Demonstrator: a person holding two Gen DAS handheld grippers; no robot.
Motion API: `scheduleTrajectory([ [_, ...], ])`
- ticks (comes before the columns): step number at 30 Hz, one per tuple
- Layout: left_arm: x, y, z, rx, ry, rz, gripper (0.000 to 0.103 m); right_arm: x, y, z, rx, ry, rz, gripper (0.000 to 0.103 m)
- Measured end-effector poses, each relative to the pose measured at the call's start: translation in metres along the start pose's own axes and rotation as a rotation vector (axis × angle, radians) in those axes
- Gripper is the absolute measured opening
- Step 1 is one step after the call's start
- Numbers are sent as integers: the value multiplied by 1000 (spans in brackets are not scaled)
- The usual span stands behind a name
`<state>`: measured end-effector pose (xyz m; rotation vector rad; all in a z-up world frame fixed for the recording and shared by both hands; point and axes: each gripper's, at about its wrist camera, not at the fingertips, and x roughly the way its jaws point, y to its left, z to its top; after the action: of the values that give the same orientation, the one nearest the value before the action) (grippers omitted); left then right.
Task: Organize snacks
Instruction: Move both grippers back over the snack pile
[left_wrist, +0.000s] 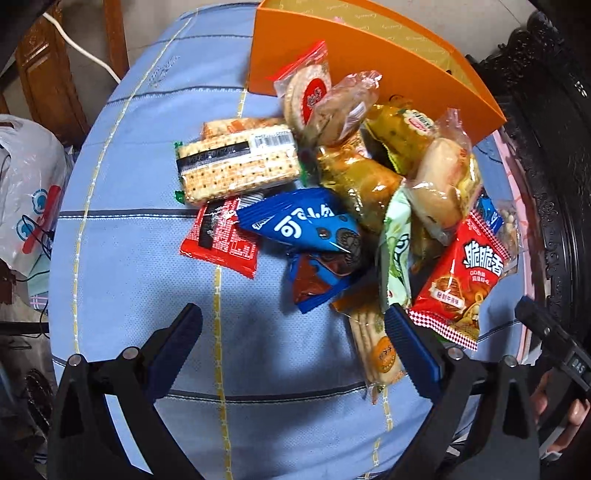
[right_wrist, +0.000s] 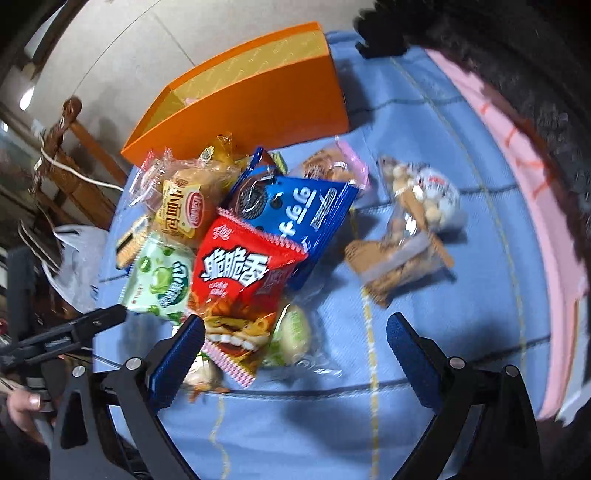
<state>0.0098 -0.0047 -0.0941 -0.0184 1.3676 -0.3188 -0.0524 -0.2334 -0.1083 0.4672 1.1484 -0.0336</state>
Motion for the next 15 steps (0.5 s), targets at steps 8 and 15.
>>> scheduleTrajectory([
  [8, 19, 36, 15, -73, 56, -32, 97, 2, -15, -30, 140, -2, -39, 99],
  [15, 22, 53, 16, -40, 104, -85, 97, 8, -7, -41, 162, 30, 8, 99],
])
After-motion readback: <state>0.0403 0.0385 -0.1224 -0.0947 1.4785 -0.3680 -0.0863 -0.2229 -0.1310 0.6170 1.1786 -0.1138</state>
